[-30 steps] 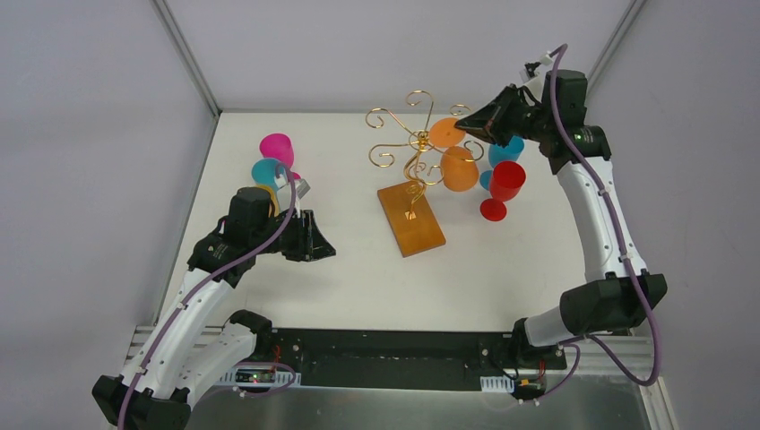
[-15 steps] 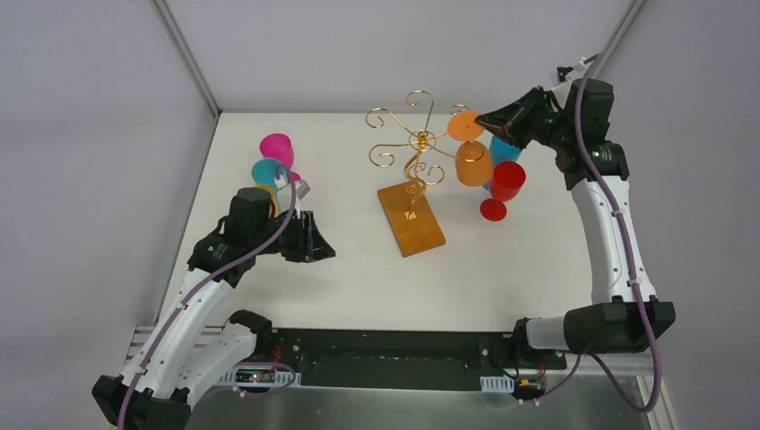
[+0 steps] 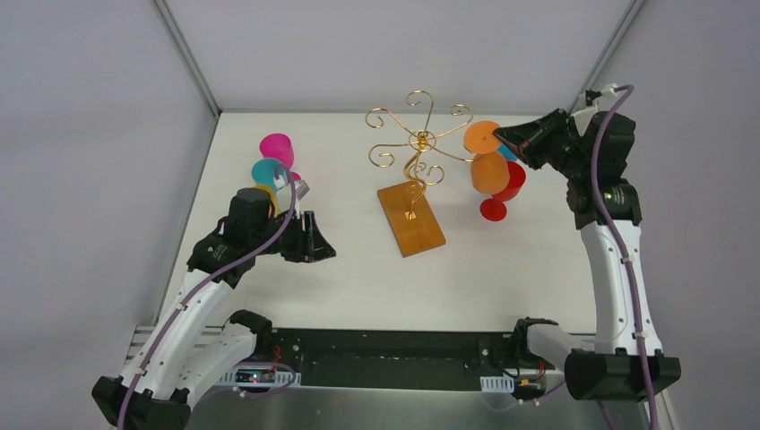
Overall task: Take the wine glass off the wine glass rack
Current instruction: Pick up the wine glass from the wine rack.
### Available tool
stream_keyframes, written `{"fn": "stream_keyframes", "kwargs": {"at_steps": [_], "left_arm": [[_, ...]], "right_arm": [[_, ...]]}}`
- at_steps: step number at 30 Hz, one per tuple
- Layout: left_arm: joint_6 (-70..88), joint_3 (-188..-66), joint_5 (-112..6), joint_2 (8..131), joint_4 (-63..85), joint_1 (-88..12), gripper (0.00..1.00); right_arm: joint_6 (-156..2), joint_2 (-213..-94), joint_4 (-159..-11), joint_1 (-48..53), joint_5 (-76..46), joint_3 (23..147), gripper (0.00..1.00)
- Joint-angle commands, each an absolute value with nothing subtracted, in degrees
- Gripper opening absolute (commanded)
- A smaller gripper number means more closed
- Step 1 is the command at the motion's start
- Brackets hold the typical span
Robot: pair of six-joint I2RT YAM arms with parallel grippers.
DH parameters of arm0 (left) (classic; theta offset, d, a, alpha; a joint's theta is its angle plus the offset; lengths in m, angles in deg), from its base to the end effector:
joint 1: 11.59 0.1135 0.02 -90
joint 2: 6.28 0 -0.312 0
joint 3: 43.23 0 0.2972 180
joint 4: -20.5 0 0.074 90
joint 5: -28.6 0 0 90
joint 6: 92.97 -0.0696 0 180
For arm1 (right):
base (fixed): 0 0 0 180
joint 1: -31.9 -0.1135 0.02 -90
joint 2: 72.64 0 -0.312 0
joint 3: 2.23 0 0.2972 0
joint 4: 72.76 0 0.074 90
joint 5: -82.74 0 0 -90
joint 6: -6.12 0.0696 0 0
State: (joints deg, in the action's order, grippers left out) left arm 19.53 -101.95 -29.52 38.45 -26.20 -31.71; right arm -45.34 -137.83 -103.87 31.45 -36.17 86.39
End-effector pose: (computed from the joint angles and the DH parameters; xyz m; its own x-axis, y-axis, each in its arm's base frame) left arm 0.1740 -0.1029 0.3330 -0.7402 -0.0749 -0.6681 0.4612 0.6666 -0.5857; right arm 0.2952 0.0360 0.4968 -0.4073 0.5422 -0.7349 -0.2968 0.6824 0.6680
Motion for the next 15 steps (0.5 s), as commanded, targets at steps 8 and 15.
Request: {"fn": "stream_keyframes", "kwargs": {"at_steps": [8,15], "left_arm": [[22.38,-103.17,-30.45,35.97,-26.02,-31.08,0.50],[33.50,-106.06,-25.96,32.42,-26.04,-31.06,0.54]], "right_arm": [[-48.63,-124.26,-105.21,31.64,-35.49,82.32,0.00],[-52.85,-114.47,-102.37,31.65,-41.24,73.89,0.00]]}}
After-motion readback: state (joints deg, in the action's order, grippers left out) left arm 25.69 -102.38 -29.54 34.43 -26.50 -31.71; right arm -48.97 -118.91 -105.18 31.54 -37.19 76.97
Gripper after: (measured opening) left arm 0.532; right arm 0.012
